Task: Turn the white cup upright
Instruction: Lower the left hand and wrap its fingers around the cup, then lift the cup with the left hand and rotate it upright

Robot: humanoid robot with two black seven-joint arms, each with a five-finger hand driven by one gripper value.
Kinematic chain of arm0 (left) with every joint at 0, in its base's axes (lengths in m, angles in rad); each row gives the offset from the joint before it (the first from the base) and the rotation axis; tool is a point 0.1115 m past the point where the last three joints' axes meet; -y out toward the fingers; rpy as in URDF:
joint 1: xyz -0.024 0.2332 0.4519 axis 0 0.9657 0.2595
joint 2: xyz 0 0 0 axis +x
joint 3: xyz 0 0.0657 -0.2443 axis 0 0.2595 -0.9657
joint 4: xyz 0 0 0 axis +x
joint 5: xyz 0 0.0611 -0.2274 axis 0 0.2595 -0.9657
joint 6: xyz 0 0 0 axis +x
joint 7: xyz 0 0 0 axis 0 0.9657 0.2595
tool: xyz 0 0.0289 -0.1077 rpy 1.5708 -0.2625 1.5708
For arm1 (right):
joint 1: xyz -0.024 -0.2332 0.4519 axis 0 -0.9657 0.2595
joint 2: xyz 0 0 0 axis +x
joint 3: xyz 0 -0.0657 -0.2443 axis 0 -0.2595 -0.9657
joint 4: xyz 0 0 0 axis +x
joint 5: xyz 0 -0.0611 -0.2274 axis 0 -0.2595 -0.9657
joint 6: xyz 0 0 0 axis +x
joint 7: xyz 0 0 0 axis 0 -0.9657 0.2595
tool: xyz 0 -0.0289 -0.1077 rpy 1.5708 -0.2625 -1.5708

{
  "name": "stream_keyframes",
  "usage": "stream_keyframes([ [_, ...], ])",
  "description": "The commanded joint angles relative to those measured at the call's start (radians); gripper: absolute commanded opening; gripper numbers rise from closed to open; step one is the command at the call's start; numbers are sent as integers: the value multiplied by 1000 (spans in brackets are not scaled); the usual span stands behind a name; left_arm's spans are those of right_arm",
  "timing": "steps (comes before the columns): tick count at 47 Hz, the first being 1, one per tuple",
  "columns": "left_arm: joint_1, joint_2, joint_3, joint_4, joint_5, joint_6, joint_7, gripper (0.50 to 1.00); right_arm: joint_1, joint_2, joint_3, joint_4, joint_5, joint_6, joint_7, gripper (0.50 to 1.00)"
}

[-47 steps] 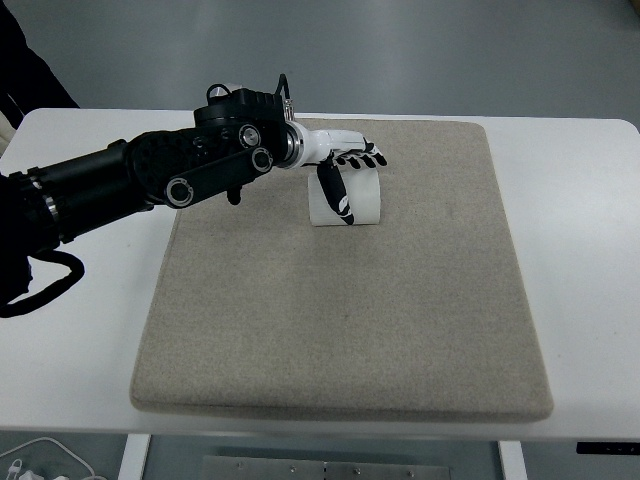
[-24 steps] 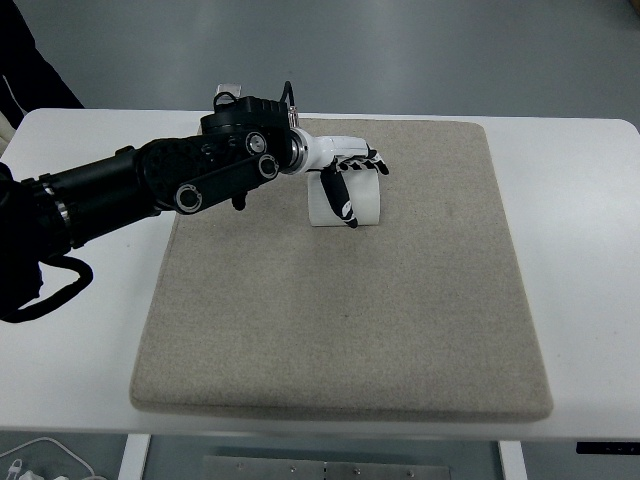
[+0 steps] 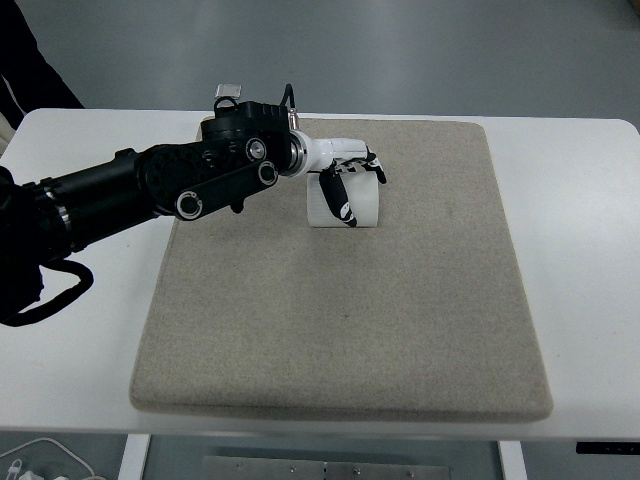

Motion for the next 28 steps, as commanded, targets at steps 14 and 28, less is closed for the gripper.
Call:
stream_keyframes([
  [14,-1,12,-160,52,-55,-17,-21,521,0,0,0,0,0,0,0,930],
  [28,5,78,-200,60,-239,-39,-98,521,0,0,0,0,0,0,0,930],
])
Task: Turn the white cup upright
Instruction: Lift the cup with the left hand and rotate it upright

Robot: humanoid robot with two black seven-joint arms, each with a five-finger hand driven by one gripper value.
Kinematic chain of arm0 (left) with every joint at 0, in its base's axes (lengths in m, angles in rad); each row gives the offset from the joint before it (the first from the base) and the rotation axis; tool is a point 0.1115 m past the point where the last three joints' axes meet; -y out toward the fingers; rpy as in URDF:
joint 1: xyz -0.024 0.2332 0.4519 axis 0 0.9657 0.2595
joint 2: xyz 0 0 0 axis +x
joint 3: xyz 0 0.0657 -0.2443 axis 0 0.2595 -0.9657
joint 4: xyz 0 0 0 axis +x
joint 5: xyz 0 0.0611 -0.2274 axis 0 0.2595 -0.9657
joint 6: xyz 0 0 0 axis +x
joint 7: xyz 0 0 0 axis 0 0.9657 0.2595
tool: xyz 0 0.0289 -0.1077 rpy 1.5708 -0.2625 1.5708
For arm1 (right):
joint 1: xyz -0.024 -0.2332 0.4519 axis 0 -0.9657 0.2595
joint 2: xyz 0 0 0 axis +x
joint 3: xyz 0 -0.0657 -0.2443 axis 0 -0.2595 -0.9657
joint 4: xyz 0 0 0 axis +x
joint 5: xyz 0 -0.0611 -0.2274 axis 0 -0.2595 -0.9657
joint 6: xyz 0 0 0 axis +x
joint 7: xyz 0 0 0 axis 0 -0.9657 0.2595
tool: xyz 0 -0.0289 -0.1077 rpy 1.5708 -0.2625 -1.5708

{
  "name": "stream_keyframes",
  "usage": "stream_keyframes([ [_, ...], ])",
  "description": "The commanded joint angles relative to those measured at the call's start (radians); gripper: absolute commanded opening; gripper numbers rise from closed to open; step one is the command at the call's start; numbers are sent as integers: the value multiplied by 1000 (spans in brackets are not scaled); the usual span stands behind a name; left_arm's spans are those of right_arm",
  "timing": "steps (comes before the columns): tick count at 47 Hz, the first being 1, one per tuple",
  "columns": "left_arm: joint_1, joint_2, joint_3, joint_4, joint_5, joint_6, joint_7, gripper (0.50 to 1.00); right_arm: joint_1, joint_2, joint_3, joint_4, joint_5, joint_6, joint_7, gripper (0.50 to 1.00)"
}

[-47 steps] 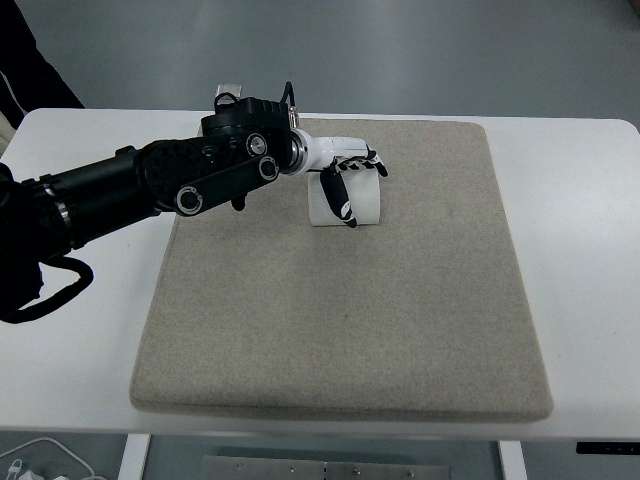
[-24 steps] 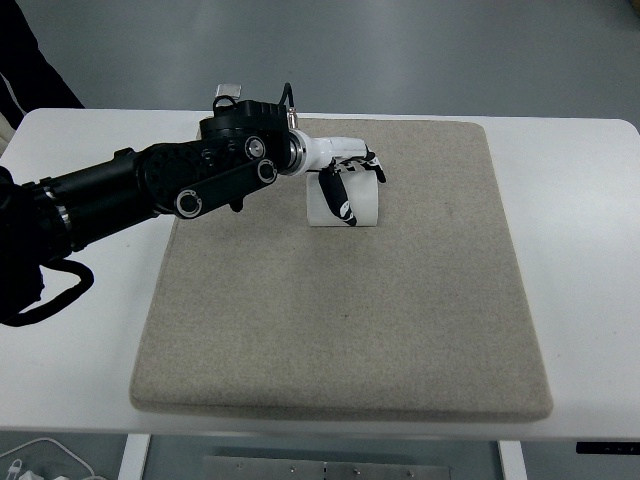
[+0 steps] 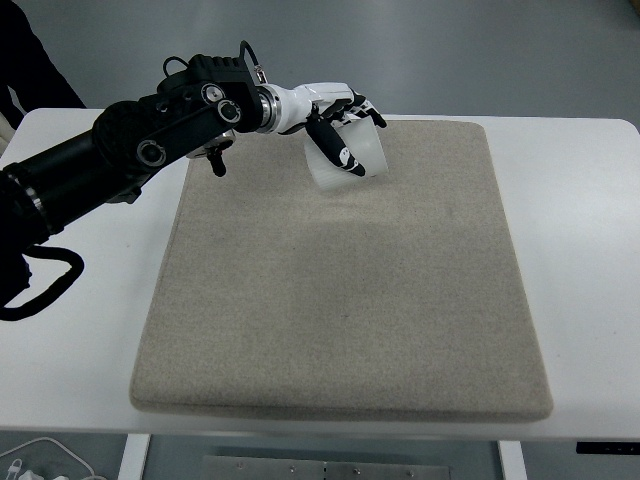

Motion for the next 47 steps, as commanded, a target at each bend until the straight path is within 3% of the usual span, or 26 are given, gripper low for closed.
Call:
stream_keyframes([
  [1,1,21,-8,8,-65,-3,-37,521,0,0,0,0,0,0,0,930],
  [13,2,47,-33,91,-265,-69,-122,521,0,0,0,0,0,0,0,930],
  [29,78,93,-122,155,-321,-180,-295,527,0,0,0,0,0,0,0,930],
  [47,230,87,-228,157,-352,-203,-530,521,0,0,0,0,0,0,0,930],
])
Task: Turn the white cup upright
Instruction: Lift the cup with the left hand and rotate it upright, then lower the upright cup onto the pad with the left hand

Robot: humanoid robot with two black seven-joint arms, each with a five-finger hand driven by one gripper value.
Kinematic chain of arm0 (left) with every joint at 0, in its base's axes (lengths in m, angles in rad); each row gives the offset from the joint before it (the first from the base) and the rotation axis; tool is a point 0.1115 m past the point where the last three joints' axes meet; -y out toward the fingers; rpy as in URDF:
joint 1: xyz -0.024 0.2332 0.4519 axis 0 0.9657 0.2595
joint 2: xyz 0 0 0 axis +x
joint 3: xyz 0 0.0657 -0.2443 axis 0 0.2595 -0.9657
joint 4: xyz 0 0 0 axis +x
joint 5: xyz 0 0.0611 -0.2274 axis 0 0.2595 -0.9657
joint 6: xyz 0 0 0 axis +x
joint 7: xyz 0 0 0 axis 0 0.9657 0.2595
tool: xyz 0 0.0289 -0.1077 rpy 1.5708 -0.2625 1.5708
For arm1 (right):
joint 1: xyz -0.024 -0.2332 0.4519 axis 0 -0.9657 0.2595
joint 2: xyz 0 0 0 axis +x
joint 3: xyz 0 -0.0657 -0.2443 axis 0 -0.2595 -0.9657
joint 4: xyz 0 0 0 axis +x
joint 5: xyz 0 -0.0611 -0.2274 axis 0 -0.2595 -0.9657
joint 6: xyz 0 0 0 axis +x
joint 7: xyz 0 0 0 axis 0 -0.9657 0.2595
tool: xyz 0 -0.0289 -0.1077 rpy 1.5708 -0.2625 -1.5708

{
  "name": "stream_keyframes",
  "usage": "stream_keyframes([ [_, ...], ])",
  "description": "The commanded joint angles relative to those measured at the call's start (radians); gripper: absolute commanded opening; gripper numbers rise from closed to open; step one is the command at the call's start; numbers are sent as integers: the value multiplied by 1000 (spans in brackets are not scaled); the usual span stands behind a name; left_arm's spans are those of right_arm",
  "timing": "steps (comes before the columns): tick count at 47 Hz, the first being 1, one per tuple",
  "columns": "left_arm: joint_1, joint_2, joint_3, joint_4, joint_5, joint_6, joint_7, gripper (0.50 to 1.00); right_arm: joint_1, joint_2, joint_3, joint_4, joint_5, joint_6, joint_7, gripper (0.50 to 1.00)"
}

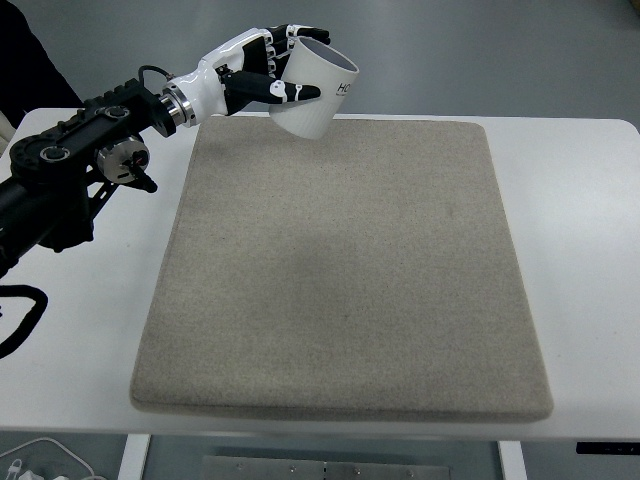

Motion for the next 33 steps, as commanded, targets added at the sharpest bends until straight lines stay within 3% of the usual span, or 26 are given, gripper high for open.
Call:
stream_keyframes([
  [1,26,-4,-8,1,-4,1,-53,521,0,0,0,0,0,0,0,930],
  [14,75,-42,3,18,4,1,-254,516,0,0,0,0,0,0,0,930],
  [33,101,-75,21,61,85,54,-254,518,0,0,0,0,0,0,0,930],
])
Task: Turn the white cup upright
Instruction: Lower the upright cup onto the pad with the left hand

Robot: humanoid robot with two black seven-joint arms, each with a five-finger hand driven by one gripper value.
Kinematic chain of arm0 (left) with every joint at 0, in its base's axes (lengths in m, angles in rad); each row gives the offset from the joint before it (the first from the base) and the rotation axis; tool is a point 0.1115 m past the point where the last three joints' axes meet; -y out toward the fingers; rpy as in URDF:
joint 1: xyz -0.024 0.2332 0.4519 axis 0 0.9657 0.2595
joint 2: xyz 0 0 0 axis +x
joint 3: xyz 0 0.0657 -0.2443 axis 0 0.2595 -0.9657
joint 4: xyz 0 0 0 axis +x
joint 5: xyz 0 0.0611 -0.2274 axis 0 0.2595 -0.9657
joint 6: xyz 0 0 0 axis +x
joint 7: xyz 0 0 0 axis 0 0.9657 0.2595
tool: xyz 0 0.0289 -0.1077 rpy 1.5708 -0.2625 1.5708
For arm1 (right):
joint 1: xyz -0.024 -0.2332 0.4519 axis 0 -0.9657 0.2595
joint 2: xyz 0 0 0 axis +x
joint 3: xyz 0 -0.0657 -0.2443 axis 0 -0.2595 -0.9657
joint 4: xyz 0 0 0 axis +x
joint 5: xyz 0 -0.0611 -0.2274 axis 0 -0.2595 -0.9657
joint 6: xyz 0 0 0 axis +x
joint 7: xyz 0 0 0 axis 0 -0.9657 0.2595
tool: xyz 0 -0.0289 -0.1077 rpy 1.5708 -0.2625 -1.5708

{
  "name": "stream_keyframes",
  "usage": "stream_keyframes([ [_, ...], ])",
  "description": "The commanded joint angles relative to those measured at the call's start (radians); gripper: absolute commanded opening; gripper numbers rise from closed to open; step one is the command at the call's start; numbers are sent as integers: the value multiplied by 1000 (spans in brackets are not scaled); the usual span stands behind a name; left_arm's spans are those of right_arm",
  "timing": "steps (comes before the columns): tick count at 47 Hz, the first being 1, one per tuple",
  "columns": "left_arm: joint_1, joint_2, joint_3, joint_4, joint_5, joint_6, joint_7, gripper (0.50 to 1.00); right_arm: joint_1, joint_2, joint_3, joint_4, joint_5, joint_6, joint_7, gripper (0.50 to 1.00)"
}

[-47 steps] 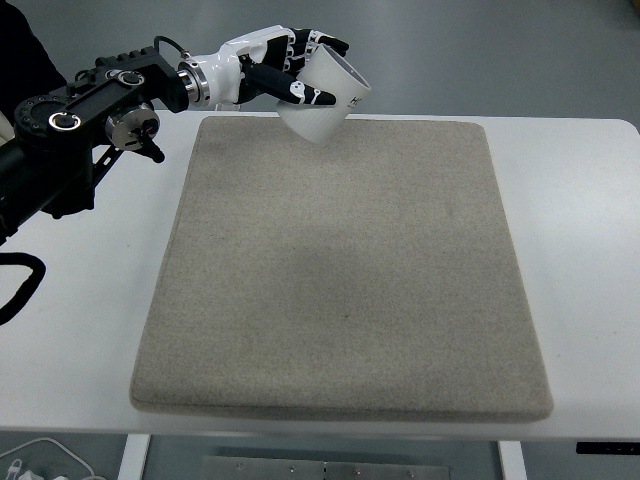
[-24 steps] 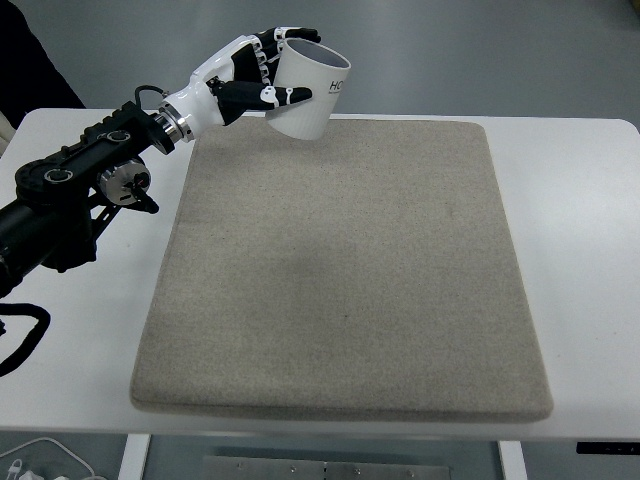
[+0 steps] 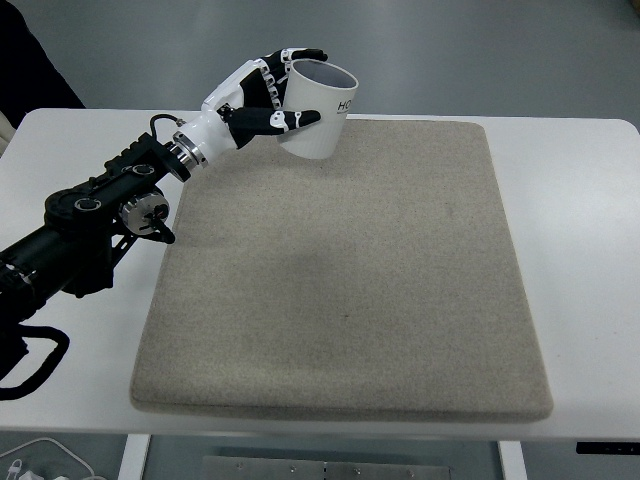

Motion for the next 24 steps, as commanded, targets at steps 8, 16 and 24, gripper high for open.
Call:
stream_keyframes([
  [8,23,0,15,5,105,77,0,518,0,0,0,0,0,0,0,930],
  [16,40,0,53,2,163,160,0,527,0,0,0,0,0,0,0,930],
  [24,62,-2,73,-3,163,189,0,536,0,0,0,0,0,0,0,930],
])
